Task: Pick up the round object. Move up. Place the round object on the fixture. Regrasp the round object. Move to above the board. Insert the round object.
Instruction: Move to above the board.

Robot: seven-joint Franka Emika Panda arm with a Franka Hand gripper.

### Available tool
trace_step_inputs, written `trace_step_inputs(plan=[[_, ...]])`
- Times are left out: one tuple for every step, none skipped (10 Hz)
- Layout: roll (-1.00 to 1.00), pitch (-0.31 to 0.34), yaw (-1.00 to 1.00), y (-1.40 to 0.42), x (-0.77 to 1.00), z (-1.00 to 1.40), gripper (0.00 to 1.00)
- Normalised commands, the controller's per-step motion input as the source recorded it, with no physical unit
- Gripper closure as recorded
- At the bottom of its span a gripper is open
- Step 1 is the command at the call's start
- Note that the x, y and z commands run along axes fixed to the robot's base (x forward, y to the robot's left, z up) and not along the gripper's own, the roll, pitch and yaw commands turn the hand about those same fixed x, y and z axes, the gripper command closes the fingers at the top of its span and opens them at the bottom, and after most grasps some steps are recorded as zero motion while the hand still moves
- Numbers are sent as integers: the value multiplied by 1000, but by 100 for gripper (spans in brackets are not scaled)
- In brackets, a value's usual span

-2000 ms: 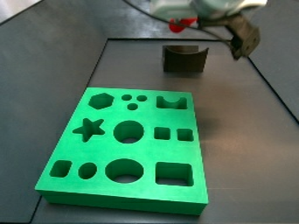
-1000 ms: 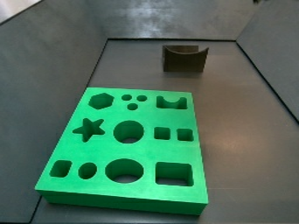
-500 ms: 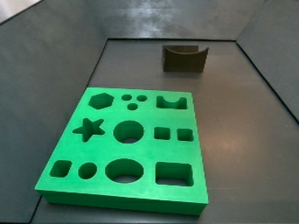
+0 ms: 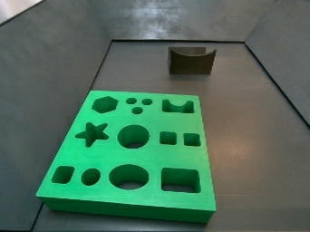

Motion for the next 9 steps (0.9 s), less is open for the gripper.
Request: trace_step_inputs(plan=[[-1000,15,-110,-1000,-601,38,100],[-1000,7,-103,-1000,-661,38,100],[-1000,-3,-96,-997,-731,45,100],[-1000,-10,-92,-763,-616,38,100],[-1000,-28,-79,-328,-387,19,100],[-1000,-45,-72,-143,-291,15,100],[-1000,-89,-69,-7,-249,23,100],[-1000,-119,-65,38,-239,20,100],[-1000,-221,-47,108,-243,16,100]])
